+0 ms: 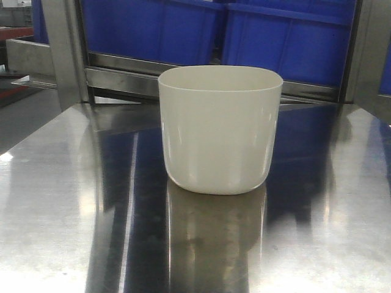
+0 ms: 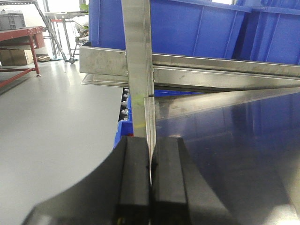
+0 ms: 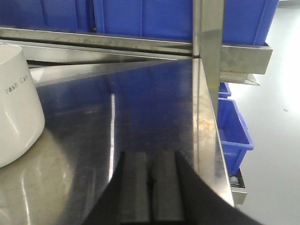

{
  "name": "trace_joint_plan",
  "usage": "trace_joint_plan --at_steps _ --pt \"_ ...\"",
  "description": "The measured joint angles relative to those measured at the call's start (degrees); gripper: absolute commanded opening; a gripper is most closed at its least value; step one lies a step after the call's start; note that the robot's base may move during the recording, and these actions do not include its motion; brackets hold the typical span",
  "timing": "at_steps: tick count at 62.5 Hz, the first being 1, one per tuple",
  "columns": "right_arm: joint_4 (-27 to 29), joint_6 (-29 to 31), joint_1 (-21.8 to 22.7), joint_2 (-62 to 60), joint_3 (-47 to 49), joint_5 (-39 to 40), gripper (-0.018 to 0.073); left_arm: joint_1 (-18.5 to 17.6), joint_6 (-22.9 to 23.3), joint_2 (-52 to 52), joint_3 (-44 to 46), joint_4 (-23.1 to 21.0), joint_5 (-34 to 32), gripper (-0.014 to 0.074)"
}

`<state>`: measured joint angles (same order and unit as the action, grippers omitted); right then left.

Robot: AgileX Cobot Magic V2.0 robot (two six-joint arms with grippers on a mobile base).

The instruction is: Move white bin to right shelf second layer

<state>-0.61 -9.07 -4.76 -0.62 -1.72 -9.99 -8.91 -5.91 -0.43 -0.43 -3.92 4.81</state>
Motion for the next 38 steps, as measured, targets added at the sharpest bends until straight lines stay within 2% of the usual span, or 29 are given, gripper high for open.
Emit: trace_joint_plan --at_steps 38 --pt "0.00 0.00 0.00 0.00 0.00 0.00 0.0056 0.00 0.00 0.00 0.00 0.00 0.00 0.0085"
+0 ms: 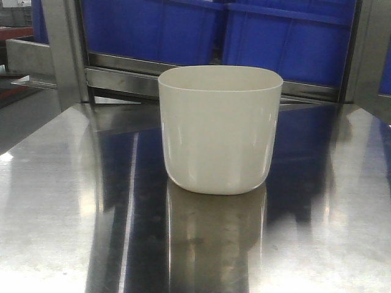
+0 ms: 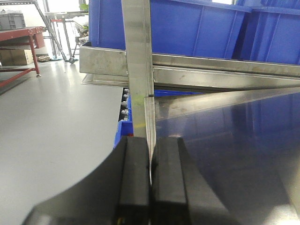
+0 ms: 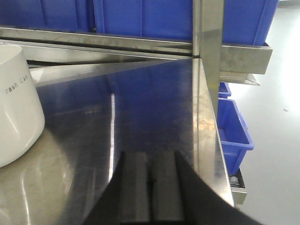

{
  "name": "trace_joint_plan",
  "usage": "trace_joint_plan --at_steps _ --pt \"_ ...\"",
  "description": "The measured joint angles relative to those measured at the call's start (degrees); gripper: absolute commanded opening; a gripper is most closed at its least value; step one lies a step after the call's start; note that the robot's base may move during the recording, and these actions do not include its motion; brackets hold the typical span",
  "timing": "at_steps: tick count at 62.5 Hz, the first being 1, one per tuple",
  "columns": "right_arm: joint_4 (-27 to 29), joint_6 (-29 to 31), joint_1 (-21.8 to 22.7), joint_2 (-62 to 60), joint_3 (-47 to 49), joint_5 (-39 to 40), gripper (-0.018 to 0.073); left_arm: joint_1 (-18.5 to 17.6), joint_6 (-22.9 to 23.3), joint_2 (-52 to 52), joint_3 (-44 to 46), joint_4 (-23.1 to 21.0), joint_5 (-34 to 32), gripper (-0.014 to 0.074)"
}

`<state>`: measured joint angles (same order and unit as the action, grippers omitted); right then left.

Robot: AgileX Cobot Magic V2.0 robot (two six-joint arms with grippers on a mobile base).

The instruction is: Move white bin to right shelf second layer

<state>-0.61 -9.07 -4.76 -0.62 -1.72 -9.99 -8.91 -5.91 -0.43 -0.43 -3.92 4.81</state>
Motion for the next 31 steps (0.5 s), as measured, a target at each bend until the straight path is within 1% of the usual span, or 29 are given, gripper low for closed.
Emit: trace_joint_plan --at_steps 31 --pt "-0.18 0.00 0.00 0.00 0.00 -0.49 0.0056 0.00 0.00 0.00 0.00 0.00 0.00 0.0085"
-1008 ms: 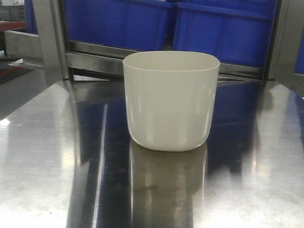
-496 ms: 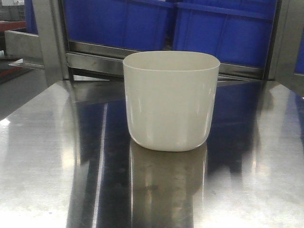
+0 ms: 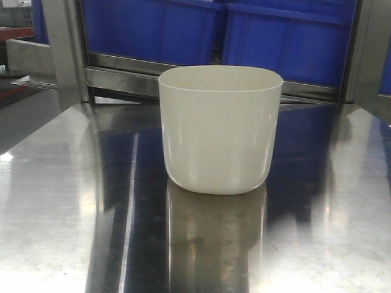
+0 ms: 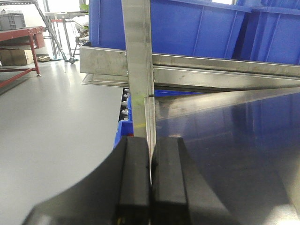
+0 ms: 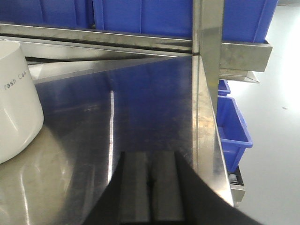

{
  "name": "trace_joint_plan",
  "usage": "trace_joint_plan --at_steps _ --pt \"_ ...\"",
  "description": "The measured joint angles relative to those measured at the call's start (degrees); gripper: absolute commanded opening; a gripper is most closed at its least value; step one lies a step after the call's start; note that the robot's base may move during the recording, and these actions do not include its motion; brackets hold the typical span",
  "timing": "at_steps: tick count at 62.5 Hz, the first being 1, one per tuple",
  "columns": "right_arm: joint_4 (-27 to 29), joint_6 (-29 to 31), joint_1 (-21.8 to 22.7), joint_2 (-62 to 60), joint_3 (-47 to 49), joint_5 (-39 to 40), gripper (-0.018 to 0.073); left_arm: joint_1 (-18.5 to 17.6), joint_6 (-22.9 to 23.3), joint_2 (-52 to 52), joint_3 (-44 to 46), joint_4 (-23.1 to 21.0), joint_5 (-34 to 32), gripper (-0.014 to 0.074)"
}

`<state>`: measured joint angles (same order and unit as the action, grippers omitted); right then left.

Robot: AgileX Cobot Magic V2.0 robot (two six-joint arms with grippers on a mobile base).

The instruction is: Move white bin to right shelf second layer

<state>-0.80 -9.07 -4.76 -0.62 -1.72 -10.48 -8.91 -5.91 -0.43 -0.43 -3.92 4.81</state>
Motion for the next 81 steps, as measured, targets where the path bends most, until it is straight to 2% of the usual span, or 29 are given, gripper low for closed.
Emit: trace_joint_plan --at_steps 25,48,62,81 --pt "-0.04 0.00 0.00 0.00 0.00 0.27 0.0056 0.00 0.00 0.00 0.00 0.00 0.00 0.0085" --pt "-0.16 0.00 0.00 0.54 0.00 6.94 0.0056 0.00 0.00 0.00 0.00 0.00 0.00 0.0085" --pt "-0.26 0.00 0.00 10.90 5.39 6.93 0.0056 0.00 0.00 0.00 0.00 0.00 0.00 0.0085" --pt "-0.26 0.00 0.00 30.52 22.18 5.77 0.0056 0.00 0.00 0.00 0.00 0.00 0.00 0.0085"
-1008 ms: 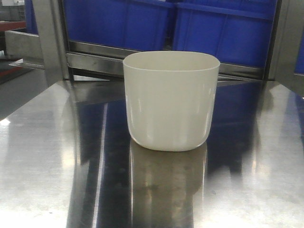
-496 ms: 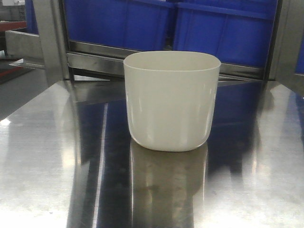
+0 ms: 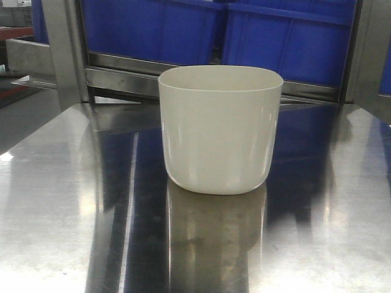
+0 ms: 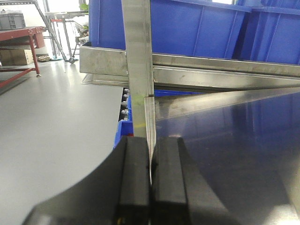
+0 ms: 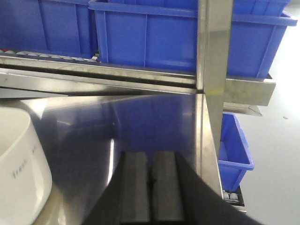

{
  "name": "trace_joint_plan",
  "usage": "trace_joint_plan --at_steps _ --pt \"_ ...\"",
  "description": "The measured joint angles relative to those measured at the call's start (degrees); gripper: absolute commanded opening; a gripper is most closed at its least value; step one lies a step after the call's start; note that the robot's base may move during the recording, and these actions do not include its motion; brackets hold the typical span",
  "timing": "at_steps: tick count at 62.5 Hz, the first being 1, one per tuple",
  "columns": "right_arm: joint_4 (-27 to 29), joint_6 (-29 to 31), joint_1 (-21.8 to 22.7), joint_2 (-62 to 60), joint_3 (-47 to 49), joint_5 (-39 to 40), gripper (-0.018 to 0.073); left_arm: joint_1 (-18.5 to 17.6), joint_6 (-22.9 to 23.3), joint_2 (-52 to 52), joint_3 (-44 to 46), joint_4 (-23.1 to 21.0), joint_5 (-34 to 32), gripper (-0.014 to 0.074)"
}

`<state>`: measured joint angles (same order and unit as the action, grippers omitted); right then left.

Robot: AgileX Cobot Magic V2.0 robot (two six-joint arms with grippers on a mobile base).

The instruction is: Move white bin to right shelf second layer

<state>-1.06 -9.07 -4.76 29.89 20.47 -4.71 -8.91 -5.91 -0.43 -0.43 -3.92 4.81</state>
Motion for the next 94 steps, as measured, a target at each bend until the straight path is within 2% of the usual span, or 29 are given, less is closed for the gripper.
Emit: trace_joint_plan --at_steps 9,20,36,41,47,52,57,67,94 --pt "0.23 0.00 0.00 10.24 12.17 -7.01 0.0056 0.00 0.00 0.00 0.00 0.00 0.00 0.0085" --pt "2.04 0.00 -0.46 25.35 28.03 -20.01 0.0056 0.00 0.00 0.00 0.00 0.00 0.00 0.0085" --pt "2.75 0.00 -8.92 42.35 45.34 -31.10 0.0064 0.00 0.00 0.00 0.00 0.00 0.00 0.0085" --pt "2.89 0.00 -11.99 46.47 50.03 -36.45 0.0121 0.00 0.00 0.00 0.00 0.00 0.00 0.0085" --pt "3.01 0.42 -15.33 51.24 54.34 -41.62 0.0274 0.00 0.00 0.00 0.00 0.00 0.00 0.0085" --pt "3.19 0.56 -17.19 54.04 56.85 -43.85 0.0447 0.00 0.00 0.00 0.00 0.00 0.00 0.0085" --pt "3.19 0.65 -18.88 55.47 57.96 -44.30 0.0522 0.00 0.00 0.00 0.00 0.00 0.00 0.0085" --pt "3.28 0.79 -20.41 56.75 58.34 -44.41 0.0519 0.00 0.00 0.00 0.00 0.00 0.00 0.0085" --pt "3.28 0.84 -20.36 60.11 58.34 -44.64 0.0519 0.00 0.00 0.00 0.00 0.00 0.00 0.0085"
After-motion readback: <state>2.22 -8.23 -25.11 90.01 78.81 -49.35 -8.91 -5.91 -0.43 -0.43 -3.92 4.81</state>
